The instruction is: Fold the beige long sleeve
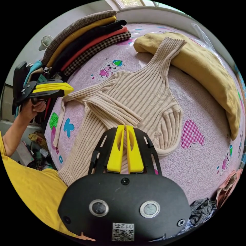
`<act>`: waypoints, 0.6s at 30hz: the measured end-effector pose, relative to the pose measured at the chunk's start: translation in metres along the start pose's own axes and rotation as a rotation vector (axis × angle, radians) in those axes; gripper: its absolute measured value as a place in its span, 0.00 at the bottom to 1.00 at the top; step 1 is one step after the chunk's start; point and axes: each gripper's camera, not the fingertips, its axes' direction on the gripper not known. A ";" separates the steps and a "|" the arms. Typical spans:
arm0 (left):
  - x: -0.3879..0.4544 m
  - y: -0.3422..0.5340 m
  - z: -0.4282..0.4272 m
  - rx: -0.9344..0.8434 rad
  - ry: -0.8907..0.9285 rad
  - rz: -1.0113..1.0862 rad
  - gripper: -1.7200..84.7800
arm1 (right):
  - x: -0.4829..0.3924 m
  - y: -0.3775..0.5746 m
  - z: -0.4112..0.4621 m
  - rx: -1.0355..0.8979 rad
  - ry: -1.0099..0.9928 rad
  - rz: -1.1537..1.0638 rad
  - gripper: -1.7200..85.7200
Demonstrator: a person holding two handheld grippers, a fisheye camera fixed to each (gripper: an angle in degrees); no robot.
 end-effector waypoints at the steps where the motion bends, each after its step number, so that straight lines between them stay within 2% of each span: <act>1: -0.028 0.005 -0.013 0.031 0.093 -0.087 0.03 | 0.001 0.003 -0.001 0.006 -0.005 0.008 0.04; 2: -0.051 0.013 -0.026 0.063 0.149 -0.164 0.03 | 0.001 0.006 -0.004 0.028 -0.002 0.015 0.04; 4: -0.074 0.025 -0.043 0.067 0.150 -0.245 0.03 | -0.001 0.013 -0.013 0.070 -0.002 0.009 0.04; 7: -0.096 0.047 -0.064 -0.003 0.020 -0.345 0.05 | -0.003 0.026 -0.030 0.145 -0.029 -0.014 0.04; 11: -0.119 0.079 -0.081 -0.144 -0.093 -0.511 0.10 | 0.005 0.038 -0.034 0.110 -0.007 0.015 0.03; 14: -0.126 0.097 -0.095 -0.162 -0.032 -0.592 0.14 | 0.004 0.050 -0.041 0.142 -0.040 0.035 0.03; 18: -0.120 0.093 -0.097 -0.237 -0.019 -0.584 0.15 | -0.012 0.061 -0.034 0.136 -0.042 0.014 0.03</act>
